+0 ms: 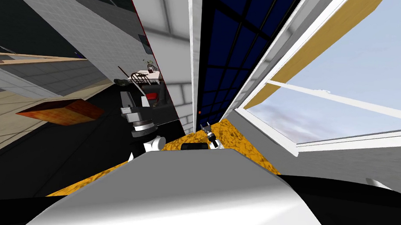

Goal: Push the door open

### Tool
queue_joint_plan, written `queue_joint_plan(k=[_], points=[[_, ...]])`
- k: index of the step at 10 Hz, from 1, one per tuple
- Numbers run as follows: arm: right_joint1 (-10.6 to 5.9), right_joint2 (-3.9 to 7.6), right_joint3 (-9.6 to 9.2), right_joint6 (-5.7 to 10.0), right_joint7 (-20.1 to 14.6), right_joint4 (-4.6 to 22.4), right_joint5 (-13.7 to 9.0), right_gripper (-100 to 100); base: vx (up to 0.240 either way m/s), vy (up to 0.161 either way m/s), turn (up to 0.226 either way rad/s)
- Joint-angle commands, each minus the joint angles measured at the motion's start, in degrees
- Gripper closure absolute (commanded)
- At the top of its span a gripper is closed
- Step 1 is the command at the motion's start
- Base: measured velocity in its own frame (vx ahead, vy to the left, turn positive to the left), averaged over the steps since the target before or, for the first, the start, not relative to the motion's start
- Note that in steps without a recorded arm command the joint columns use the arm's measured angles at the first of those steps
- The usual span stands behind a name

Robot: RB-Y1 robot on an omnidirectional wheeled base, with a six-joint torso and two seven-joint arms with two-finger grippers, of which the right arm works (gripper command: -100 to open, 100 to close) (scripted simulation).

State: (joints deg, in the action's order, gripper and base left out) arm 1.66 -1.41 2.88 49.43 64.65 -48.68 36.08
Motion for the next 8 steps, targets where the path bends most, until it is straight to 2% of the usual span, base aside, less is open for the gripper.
queue_joint_plan(k=[1,4,5,8], points=[[-0.85,-0.38,0.28,0.55,1.2,2.0,0.3,-100,0.134,-0.069,0.019],[-1.3,-1.24,0.33,0.81,2.5,3.5,1.0,-100,0.17,-0.066,-0.02],[-1.08,-1.07,0.25,0.63,2.2,2.9,0.9,-100,0.087,-0.015,0.003],[-1.24,-0.03,0.82,0.78,2.3,3.3,0.5,-100,-0.158,-0.012,0.094]])
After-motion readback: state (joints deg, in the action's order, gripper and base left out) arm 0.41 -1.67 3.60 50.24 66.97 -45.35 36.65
